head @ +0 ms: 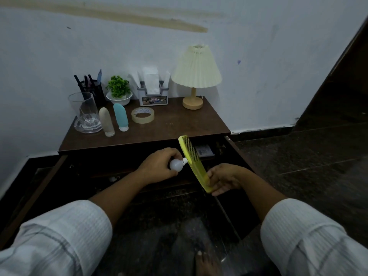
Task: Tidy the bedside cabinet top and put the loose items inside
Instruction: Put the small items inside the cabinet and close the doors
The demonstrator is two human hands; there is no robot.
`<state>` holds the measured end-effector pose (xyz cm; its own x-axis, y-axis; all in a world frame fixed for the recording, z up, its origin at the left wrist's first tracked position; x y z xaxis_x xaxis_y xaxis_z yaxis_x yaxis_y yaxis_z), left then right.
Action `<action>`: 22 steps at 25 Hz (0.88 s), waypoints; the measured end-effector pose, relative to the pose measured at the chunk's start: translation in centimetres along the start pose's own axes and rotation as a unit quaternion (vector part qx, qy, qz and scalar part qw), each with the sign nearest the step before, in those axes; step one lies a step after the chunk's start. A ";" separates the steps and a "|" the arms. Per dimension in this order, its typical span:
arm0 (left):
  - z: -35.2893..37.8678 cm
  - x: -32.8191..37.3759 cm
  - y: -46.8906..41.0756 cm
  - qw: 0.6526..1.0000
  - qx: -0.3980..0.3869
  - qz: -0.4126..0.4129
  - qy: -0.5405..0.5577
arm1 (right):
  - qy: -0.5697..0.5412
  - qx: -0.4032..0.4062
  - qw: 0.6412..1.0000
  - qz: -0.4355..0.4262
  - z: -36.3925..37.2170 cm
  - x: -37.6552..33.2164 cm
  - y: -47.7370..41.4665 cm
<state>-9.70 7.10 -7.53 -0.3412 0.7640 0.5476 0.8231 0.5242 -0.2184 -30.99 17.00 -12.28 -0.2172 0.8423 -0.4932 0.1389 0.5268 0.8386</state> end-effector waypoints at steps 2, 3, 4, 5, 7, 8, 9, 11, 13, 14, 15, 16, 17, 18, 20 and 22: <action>0.6 0.1 0.4 0.999 -0.031 -0.005 -0.007 | 0.061 0.002 0.998 0.026 0.0 0.9 -0.3; 0.9 0.0 0.5 0.999 -0.043 -0.010 -0.010 | 0.079 0.003 0.996 0.036 0.1 1.1 -0.6; 1.2 -0.2 0.6 0.998 -0.052 -0.014 -0.013 | 0.086 0.003 0.995 0.042 0.3 1.1 -0.9; 1.5 -0.6 0.6 0.998 -0.060 -0.019 -0.018 | 0.085 0.005 0.995 0.044 0.5 0.9 -1.2; 2.0 -1.7 0.5 0.997 -0.066 -0.034 -0.031 | 0.073 0.010 0.997 0.038 1.0 0.1 -2.0; 2.2 -2.6 0.4 0.996 -0.062 -0.046 -0.036 | 0.065 0.012 0.997 0.032 1.4 -0.4 -2.4; 2.3 -3.5 0.2 0.996 -0.054 -0.061 -0.038 | 0.053 0.014 0.998 0.026 1.8 -1.1 -2.8; 2.4 -5.3 -0.4 0.994 -0.032 -0.096 -0.043 | 0.010 0.021 1.000 0.016 2.4 -2.5 -4.0; 2.7 -6.8 -1.0 0.990 -0.016 -0.127 -0.051 | -0.056 0.032 0.998 0.008 3.0 -3.9 -5.4; 2.9 -7.6 -1.4 0.989 -0.008 -0.140 -0.056 | -0.099 0.039 0.994 0.006 3.1 -4.5 -6.2; 3.1 -8.4 -1.8 0.987 -0.001 -0.151 -0.062 | -0.142 0.046 0.989 0.004 3.3 -5.0 -7.3; 3.4 -9.2 -2.2 0.985 0.007 -0.160 -0.067 | -0.185 0.052 0.981 0.000 3.5 -5.4 -8.2; 3.8 -10.0 -2.5 0.983 0.014 -0.167 -0.069 | -0.222 0.056 0.973 -0.005 3.7 -5.6 -9.1; 4.1 -10.8 -2.7 0.982 0.019 -0.175 -0.071 | -0.255 0.053 0.965 -0.008 3.9 -5.7 -10.0; 4.9 -12.4 -3.1 0.978 0.024 -0.193 -0.075 | -0.316 0.047 0.947 -0.003 4.2 -5.3 -11.5; 5.5 -13.7 -3.3 0.974 0.030 -0.211 -0.071 | -0.364 0.050 0.930 0.004 4.4 -4.6 -12.6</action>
<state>-10.30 -3.03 -18.77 -0.7065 0.5178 0.4825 0.5691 0.8209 -0.0477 -27.52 7.03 -21.58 0.4915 0.6802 -0.5438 0.2348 0.4978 0.8349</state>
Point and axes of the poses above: each hand's wrist, its own y-axis away from the middle knuckle, its own z-axis out of the palm, x = y × z, the point moved 5 cm from there along -y, towards the middle knuckle, and after that the axes turned 12 degrees about z, right-handed, at the moved point
